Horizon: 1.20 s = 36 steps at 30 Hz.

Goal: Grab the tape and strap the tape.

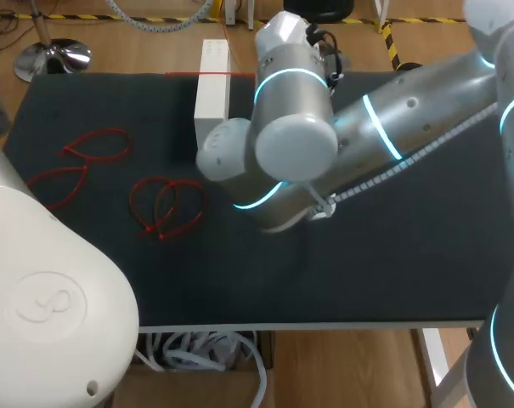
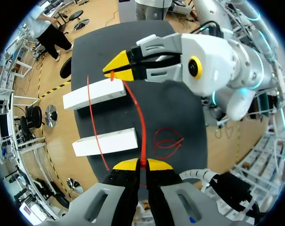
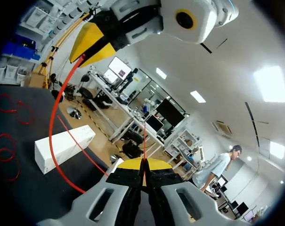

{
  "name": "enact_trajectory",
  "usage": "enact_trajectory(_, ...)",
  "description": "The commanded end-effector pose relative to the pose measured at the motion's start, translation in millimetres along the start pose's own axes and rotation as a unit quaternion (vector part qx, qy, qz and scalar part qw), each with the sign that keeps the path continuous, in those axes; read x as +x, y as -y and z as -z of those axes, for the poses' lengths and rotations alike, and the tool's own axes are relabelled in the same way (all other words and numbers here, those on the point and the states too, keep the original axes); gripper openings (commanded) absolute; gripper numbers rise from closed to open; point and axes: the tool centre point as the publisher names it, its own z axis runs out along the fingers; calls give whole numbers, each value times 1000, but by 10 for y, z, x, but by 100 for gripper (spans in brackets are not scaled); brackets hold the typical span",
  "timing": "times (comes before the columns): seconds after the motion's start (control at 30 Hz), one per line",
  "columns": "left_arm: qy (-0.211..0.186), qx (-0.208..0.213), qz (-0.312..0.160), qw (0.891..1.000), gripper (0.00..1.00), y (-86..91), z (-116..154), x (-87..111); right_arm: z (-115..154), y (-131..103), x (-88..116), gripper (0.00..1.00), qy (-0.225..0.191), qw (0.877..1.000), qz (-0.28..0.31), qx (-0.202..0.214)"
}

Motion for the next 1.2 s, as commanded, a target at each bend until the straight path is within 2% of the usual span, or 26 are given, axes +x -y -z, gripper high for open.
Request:
enact_trajectory(0.03,1,0,0,1000,0,-7,-5,14,7,-62,67,0,23,1000,3,8)
enact_trajectory(0.63,1,0,0,1000,0,-7,-5,14,91,-260,262,0,-12,1000,10,-27)
enact_trajectory(0.93,1,0,0,1000,0,-7,-5,14,70,-336,313,0,-10,1000,10,-26)
enact_trajectory(1.2,1,0,0,1000,0,-7,-5,14,43,-397,401,0,8,999,47,-14)
